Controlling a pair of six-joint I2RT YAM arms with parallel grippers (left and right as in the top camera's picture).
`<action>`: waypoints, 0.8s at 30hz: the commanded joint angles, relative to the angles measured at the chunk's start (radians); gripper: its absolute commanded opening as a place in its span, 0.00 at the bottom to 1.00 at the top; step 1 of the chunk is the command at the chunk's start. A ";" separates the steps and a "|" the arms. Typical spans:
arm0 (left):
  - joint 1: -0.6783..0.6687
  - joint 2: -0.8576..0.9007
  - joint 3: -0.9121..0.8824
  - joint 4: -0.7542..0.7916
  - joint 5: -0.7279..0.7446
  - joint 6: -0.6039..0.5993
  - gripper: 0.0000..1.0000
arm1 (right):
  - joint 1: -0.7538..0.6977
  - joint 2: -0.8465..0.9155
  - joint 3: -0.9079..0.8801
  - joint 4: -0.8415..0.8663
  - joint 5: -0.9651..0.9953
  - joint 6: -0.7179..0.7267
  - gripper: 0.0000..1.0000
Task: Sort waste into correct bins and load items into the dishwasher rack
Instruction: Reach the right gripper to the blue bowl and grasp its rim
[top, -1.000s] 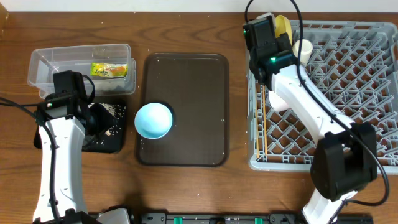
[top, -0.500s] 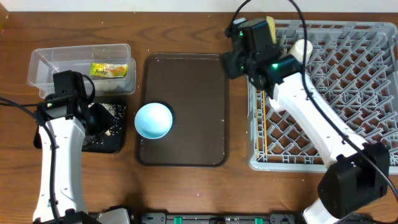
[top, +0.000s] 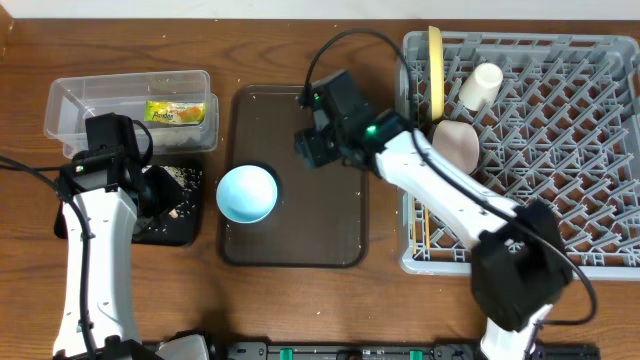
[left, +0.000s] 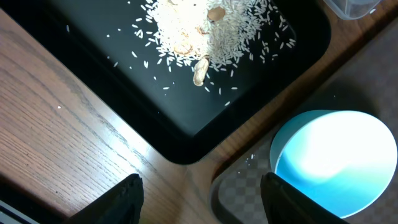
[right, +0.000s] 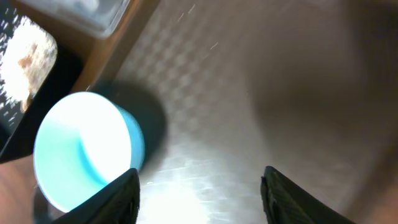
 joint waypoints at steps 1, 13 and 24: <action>0.003 0.002 -0.005 -0.003 -0.001 -0.005 0.64 | 0.042 0.045 0.000 0.015 -0.140 0.061 0.58; 0.003 0.002 -0.005 -0.003 -0.001 -0.005 0.63 | 0.111 0.115 0.000 0.010 -0.135 0.061 0.53; 0.003 0.002 -0.005 -0.003 -0.001 -0.005 0.64 | 0.130 0.195 0.000 0.046 -0.134 0.109 0.16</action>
